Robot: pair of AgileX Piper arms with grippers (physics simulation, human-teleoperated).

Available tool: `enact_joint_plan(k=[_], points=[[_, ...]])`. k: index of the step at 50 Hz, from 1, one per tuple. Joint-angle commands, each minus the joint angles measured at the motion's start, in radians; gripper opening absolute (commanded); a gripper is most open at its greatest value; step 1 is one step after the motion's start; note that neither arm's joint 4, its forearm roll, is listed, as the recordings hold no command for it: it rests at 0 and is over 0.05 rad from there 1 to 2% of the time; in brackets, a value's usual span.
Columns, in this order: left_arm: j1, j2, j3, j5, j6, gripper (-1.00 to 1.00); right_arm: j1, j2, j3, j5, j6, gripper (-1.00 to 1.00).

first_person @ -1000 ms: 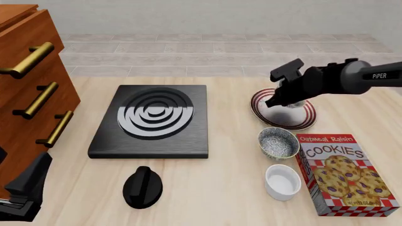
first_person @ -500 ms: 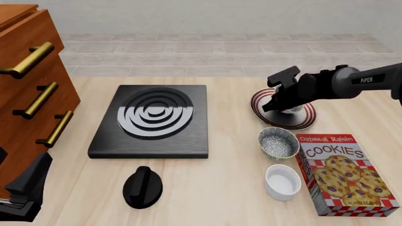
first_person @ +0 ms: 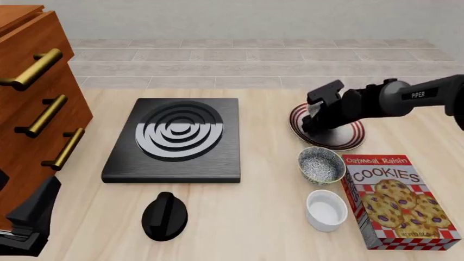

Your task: Pick the akita bowl from table center and place it on the plate.

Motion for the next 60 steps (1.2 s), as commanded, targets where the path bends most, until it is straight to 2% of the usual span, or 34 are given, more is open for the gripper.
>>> enact_joint_plan(k=[1, 19, 29, 53, 60], points=[[0.000, 0.000, -0.001, 0.000, 0.000, 1.00, -0.003, 0.011, 0.006, -0.004, -0.006, 1.00], [-0.001, -0.001, -0.003, 0.003, -0.002, 1.00, 0.012, -0.057, 0.021, 0.016, -0.035, 1.00], [-0.005, -0.001, -0.001, 0.002, 0.000, 1.00, 0.018, -0.142, 0.060, 0.031, -0.077, 1.00], [-0.006, -0.001, 0.001, 0.003, 0.002, 1.00, 0.020, -0.355, 0.241, -0.006, -0.153, 1.00], [-0.006, -0.002, 0.002, 0.003, 0.003, 1.00, 0.036, -0.431, 0.273, -0.001, -0.156, 1.00]])
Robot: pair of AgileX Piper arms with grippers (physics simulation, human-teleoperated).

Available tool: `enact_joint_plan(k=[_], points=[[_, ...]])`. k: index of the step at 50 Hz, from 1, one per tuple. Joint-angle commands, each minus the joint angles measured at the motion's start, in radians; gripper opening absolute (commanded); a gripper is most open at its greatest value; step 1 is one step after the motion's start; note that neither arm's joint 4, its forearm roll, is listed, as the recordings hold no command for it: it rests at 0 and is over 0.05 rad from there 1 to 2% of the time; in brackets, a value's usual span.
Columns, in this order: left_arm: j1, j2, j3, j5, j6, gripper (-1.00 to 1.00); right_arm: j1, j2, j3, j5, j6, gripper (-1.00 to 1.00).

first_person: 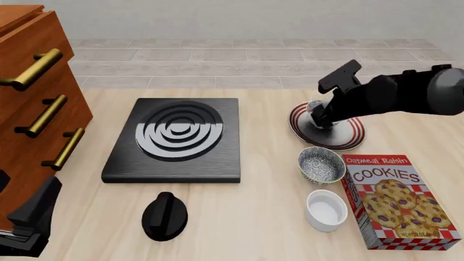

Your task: Pick the akita bowl from table center and place it on the plate.

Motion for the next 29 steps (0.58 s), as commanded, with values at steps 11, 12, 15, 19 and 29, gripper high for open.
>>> enact_joint_plan(k=[11, 12, 15, 19, 29], points=[[-0.003, -0.001, 0.002, 0.002, 0.002, 1.00, 0.034, -0.225, 0.166, -0.057, 0.020, 1.00], [-0.003, -0.001, 0.002, 0.002, 0.001, 1.00, 0.034, -0.234, 0.173, -0.059, 0.026, 1.00], [-0.001, 0.003, 0.001, -0.001, 0.000, 1.00, 0.046, -0.282, 0.202, -0.075, 0.073, 1.00], [0.000, 0.000, 0.002, -0.001, -0.001, 1.00, 0.051, -0.329, 0.257, -0.110, 0.117, 1.00], [0.000, 0.000, 0.001, -0.001, 0.001, 1.00, 0.067, -0.460, 0.345, -0.162, 0.185, 1.00]])
